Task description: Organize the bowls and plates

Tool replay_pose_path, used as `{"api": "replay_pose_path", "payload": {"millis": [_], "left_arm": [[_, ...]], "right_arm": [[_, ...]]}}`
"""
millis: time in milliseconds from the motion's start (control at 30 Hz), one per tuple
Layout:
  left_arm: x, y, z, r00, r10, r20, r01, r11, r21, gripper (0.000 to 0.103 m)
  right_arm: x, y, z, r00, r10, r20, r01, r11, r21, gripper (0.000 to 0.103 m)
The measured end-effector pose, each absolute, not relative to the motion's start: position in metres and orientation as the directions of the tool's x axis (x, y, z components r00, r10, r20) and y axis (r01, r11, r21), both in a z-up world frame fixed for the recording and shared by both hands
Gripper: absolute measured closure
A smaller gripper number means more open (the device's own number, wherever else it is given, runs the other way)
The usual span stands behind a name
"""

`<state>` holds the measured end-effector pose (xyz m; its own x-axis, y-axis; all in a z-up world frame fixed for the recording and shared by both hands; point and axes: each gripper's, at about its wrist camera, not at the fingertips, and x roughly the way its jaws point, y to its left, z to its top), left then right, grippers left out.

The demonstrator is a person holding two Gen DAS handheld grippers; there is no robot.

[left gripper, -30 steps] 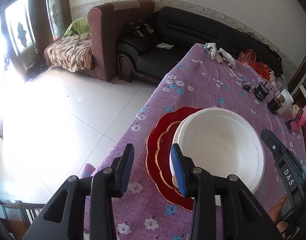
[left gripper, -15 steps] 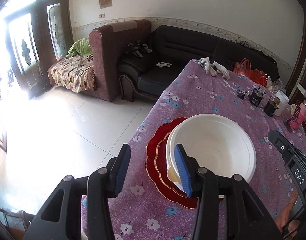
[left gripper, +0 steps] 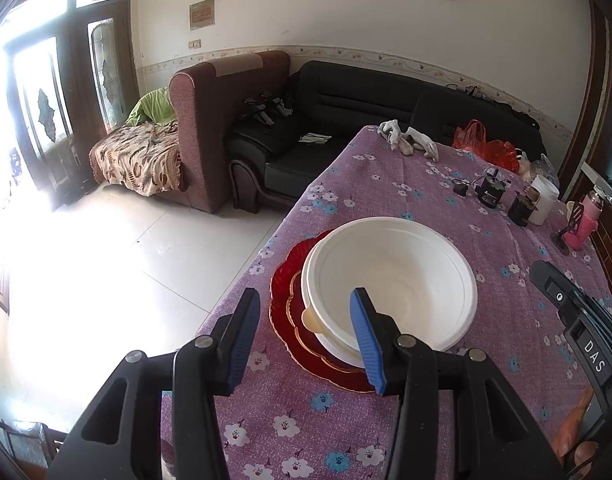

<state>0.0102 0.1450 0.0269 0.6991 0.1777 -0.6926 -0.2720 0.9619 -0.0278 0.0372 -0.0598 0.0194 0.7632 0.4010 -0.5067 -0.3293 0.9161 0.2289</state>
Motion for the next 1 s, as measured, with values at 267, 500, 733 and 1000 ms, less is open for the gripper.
{"api": "replay_pose_path", "payload": {"millis": [267, 500, 733, 1000], "left_arm": [[0.009, 0.136, 0.026, 0.699, 0.166, -0.696, -0.257, 0.966, -0.027, 0.057], [0.011, 0.134, 0.026, 0.695, 0.173, -0.698, -0.260, 0.966, -0.019, 0.057], [0.013, 0.134, 0.024, 0.693, 0.174, -0.700, -0.261, 0.965, -0.019, 0.057], [0.016, 0.138, 0.017, 0.692, 0.204, -0.693, -0.286, 0.958, -0.004, 0.045]], "right_arm": [[0.032, -0.068, 0.018, 0.763, 0.400, -0.507, -0.329, 0.916, 0.228, 0.091], [0.033, -0.069, 0.016, 0.762, 0.404, -0.506, -0.328, 0.915, 0.236, 0.091], [0.037, -0.067, 0.014, 0.752, 0.411, -0.515, -0.334, 0.912, 0.239, 0.091], [0.041, -0.060, 0.008, 0.735, 0.431, -0.523, -0.351, 0.902, 0.251, 0.091]]}}
